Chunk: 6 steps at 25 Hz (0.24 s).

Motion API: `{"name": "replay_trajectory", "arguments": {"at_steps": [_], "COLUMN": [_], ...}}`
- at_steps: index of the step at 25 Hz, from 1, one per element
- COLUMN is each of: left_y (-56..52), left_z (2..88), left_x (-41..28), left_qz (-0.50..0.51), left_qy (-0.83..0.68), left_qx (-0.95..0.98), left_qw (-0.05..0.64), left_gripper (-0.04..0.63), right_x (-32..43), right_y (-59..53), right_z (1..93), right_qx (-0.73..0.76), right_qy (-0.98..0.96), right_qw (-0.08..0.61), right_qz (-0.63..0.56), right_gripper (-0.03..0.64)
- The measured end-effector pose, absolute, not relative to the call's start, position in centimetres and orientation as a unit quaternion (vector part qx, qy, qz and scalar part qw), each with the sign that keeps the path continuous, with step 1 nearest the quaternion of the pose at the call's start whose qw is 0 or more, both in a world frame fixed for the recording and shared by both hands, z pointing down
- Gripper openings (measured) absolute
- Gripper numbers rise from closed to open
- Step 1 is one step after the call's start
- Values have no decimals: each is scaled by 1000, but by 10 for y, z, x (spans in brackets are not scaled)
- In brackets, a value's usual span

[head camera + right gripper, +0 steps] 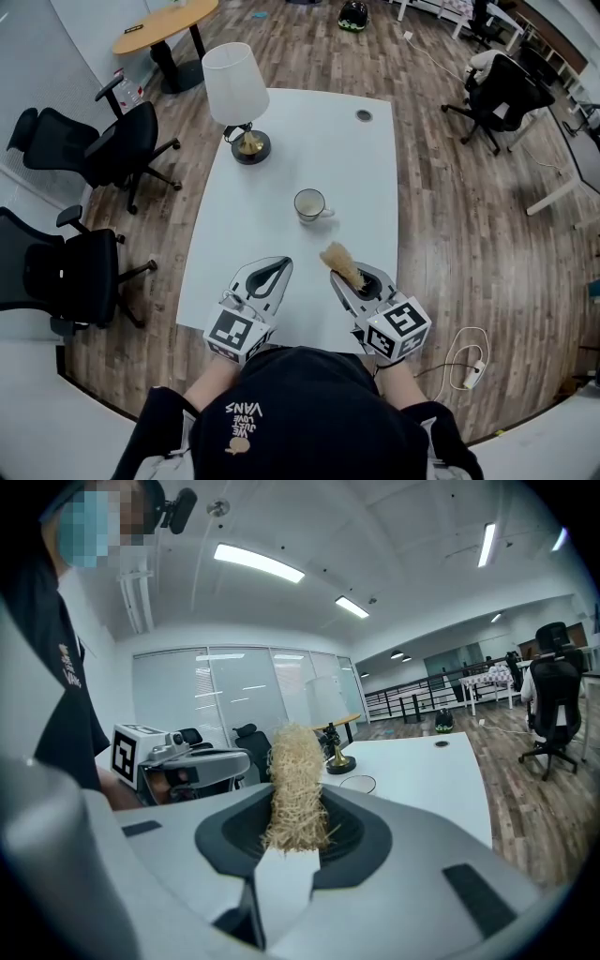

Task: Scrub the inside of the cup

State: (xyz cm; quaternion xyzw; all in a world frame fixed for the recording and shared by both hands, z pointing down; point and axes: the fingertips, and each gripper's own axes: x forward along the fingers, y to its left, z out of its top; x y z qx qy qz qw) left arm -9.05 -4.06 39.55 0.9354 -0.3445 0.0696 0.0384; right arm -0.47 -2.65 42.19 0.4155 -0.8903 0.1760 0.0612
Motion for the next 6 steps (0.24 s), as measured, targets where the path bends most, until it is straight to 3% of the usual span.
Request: {"name": "replay_trajectory", "arguments": {"at_steps": [6], "left_y": [-41], "left_z": [395], "left_x": [-89], "left_qz": [66], "left_qy": [-342], "left_qx": [937], "left_qw": [41], "left_gripper": [11], "right_x": [-7], "right_y": [-28], "right_z": [421], "right_qx": [413], "right_qy": [-892], "right_qw": [62], "right_qz": [171], "right_gripper": [100]}}
